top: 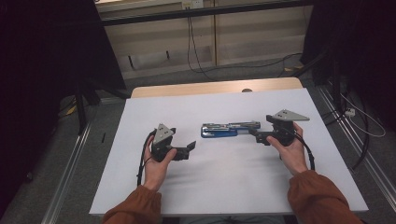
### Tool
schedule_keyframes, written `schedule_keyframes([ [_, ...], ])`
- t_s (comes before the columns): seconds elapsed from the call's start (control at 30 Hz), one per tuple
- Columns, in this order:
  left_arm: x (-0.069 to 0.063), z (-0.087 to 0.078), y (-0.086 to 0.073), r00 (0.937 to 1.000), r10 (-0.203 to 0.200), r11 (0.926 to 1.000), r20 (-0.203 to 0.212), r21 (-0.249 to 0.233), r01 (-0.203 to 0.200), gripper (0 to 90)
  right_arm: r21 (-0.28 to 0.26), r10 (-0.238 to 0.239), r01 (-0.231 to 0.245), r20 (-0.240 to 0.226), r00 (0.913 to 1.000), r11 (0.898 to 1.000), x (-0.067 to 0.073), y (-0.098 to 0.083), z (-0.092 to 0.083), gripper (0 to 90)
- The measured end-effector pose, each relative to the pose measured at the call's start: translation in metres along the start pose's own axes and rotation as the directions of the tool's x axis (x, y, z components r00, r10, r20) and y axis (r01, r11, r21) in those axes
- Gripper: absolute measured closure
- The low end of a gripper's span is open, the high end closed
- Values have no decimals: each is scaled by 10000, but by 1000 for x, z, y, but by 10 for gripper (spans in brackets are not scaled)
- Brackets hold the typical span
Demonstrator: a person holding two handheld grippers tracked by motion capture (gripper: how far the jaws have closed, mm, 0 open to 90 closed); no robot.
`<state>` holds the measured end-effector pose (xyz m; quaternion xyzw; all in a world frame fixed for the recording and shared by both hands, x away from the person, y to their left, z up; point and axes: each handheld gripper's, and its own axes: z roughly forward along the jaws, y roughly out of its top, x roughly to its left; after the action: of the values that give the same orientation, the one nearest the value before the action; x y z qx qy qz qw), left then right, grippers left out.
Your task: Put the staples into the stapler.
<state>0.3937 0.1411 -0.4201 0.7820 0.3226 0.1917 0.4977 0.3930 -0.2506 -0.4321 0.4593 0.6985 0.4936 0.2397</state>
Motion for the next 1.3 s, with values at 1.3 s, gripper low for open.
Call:
schedule_keyframes([
  [1.3, -14, -96, -43, 9971, -544, 9977, -531, -444, 521, 47, 949, 132, -86, -477, 9988, 9955, -43, 28, -1, 125],
])
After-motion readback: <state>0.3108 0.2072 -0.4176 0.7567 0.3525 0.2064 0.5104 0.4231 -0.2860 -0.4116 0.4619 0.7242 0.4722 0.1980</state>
